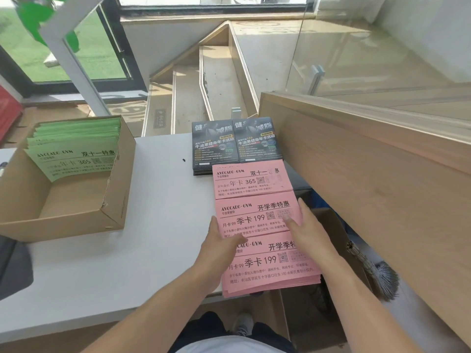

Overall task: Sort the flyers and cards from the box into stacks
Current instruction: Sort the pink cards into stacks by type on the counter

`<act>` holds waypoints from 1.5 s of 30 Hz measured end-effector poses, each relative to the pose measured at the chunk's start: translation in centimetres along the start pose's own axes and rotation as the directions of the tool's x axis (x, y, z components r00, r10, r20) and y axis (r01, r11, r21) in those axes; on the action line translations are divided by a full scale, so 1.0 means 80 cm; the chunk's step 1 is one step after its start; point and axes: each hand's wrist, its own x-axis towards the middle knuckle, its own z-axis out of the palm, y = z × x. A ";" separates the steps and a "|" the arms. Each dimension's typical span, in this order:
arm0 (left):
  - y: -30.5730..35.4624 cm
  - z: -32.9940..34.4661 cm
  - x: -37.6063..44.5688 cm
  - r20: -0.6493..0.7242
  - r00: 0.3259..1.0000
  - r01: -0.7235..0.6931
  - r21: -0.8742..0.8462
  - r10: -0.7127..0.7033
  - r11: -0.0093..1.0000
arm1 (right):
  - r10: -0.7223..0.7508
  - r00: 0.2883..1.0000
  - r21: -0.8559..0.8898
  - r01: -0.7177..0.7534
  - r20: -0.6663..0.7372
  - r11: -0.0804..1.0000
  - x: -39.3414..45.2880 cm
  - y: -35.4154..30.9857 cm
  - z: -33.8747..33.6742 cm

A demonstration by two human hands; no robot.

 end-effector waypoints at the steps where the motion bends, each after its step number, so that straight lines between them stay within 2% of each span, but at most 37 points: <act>1: 0.000 0.000 0.001 0.005 1.000 -0.003 -0.003 0.003 1.000 | -0.004 1.000 0.004 0.004 -0.005 1.000 0.001 0.002 0.002; 7: 0.004 0.000 0.002 0.012 1.000 -0.008 -0.026 0.009 1.000 | -0.014 1.000 0.016 0.014 -0.016 1.000 0.003 0.006 0.004; 11: 0.011 -0.003 -0.003 0.020 1.000 0.000 -0.105 0.002 0.995 | 0.011 0.998 0.025 -0.009 -0.055 1.000 0.001 0.008 0.006; 15: 0.018 -0.007 -0.003 -0.007 1.000 -0.026 -0.187 0.026 0.982 | -0.013 0.994 -0.082 0.004 -0.104 0.997 -0.001 0.009 0.008; 18: 0.010 -0.006 -0.007 -0.065 0.998 -0.034 -0.265 0.017 0.964 | -0.028 0.999 -0.202 0.022 -0.030 0.979 -0.018 0.010 0.018; 25: -0.005 0.002 -0.017 -0.030 0.998 0.043 -0.259 -0.053 0.965 | 0.028 0.996 -0.227 -0.047 -0.086 0.973 -0.036 0.018 0.039; 33: -0.017 0.002 -0.018 -0.005 1.000 0.013 -0.246 -0.014 0.969 | 0.027 0.998 -0.130 -0.035 -0.064 0.991 -0.037 0.024 0.027; 42: -0.040 0.001 -0.004 -0.007 0.999 0.047 -0.336 -0.052 0.941 | 0.019 0.998 -0.118 -0.027 -0.064 0.993 -0.037 0.022 0.023; 45: -0.042 0.001 -0.005 -0.022 0.998 0.046 -0.302 -0.056 0.952 | 0.020 0.998 -0.118 -0.027 -0.063 0.993 -0.039 0.021 0.021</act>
